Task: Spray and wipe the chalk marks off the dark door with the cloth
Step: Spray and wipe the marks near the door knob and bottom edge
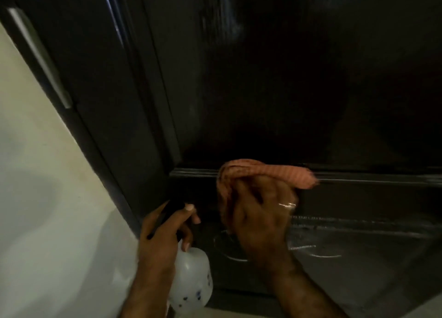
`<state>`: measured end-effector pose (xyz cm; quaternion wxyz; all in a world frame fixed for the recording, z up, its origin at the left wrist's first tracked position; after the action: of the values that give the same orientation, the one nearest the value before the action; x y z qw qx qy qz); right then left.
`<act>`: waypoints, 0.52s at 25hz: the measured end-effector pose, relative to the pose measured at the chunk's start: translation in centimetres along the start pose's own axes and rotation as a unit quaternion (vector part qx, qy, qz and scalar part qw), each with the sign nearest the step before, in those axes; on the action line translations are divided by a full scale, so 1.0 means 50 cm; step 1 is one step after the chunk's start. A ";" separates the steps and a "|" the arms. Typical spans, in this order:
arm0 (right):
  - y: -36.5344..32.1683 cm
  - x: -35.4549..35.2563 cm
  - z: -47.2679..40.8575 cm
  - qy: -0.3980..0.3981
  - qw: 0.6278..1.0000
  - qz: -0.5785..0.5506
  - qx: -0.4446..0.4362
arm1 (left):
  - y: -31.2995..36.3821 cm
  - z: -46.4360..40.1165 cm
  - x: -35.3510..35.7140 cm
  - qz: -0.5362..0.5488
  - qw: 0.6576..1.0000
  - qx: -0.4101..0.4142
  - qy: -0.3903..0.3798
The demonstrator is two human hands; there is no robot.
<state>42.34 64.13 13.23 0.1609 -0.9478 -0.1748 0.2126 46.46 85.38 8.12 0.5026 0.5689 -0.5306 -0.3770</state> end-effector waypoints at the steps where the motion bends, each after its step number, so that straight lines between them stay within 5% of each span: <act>1: -0.059 0.047 0.004 -0.042 0.998 -0.017 -0.049 | 0.000 -0.003 -0.032 0.003 1.000 -0.004 0.020; 6: -0.126 0.102 -0.002 -0.112 0.985 -0.043 -0.122 | 0.018 0.002 -0.092 -0.009 0.999 -0.002 0.046; 10: 0.071 -0.068 -0.049 -0.064 0.996 -0.063 0.006 | 0.045 0.019 0.023 -0.008 1.000 0.018 -0.015; 13: 0.249 -0.210 -0.049 0.008 0.995 0.066 0.074 | 0.047 0.015 0.114 0.007 1.000 0.002 -0.024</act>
<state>37.83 48.31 14.24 0.2176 -0.9445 -0.0946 0.2272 46.08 79.79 10.83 0.4912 0.5572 -0.5471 -0.3859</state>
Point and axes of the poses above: each hand's wrist, its own z-axis away from the middle knuckle, its own x-axis out of the palm, y = z × x, the point moved 10 cm from there along -z, towards the middle knuckle, and after that the axes turned 9 degrees about x, right-handed, at the moved point
